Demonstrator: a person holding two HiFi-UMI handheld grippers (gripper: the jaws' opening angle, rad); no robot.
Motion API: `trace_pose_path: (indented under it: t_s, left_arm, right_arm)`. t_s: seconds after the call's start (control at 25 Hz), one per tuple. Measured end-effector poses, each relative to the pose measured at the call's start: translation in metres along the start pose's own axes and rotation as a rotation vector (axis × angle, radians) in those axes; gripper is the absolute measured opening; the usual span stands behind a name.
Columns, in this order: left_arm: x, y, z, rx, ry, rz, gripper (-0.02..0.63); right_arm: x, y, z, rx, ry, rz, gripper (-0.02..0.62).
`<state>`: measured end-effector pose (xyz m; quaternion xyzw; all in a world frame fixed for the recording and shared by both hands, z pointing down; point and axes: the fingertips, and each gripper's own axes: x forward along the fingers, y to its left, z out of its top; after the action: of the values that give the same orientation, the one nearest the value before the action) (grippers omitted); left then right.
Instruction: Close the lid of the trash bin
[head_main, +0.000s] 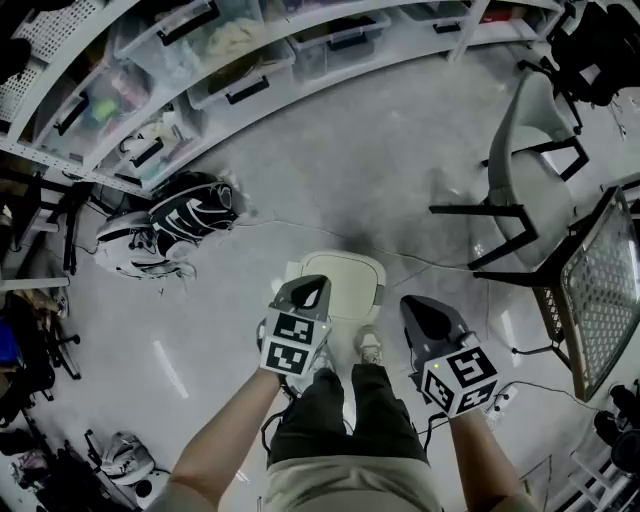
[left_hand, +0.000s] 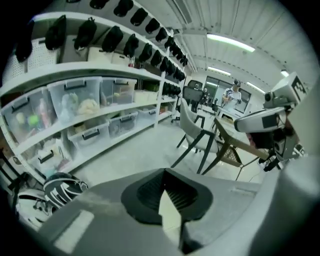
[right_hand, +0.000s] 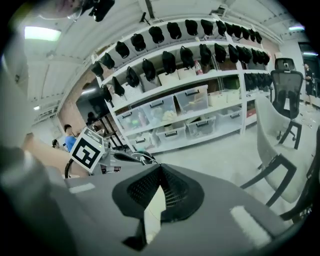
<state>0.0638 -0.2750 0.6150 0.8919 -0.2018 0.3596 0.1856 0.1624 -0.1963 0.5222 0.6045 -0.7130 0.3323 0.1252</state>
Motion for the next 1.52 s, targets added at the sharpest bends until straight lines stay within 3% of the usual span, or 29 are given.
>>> trace_pose_path:
  t_s: [0.12, 0.44, 0.68, 0.84, 0.96, 1.16, 1.52]
  left_arm:
    - [-0.048, -0.002, 0.054, 0.033, -0.11, 0.038, 0.003]
    - [-0.188, -0.038, 0.125, 0.086, -0.261, 0.113, 0.003]
    - [-0.279, -0.058, 0.16, 0.13, -0.393, 0.189, 0.003]
    - [-0.33, -0.07, 0.182, 0.175, -0.48, 0.221, 0.003]
    - [-0.363, -0.075, 0.193, 0.182, -0.541, 0.256, 0.003]
    - [-0.39, -0.07, 0.199, 0.138, -0.582, 0.302, 0.003]
    - [-0.387, -0.064, 0.198, 0.162, -0.577, 0.305, 0.003]
  right_arm:
    - [-0.03, 0.023, 0.044, -0.065, -0.077, 0.037, 0.003]
    - [-0.127, 0.091, 0.135, -0.204, -0.26, 0.104, 0.003]
    - [-0.186, 0.137, 0.187, -0.273, -0.382, 0.144, 0.003]
    - [-0.216, 0.164, 0.215, -0.242, -0.444, 0.23, 0.003]
    - [-0.236, 0.187, 0.229, -0.299, -0.486, 0.273, 0.003]
    - [-0.245, 0.21, 0.241, -0.331, -0.501, 0.325, 0.003]
    - [-0.233, 0.199, 0.231, -0.336, -0.467, 0.278, 0.003]
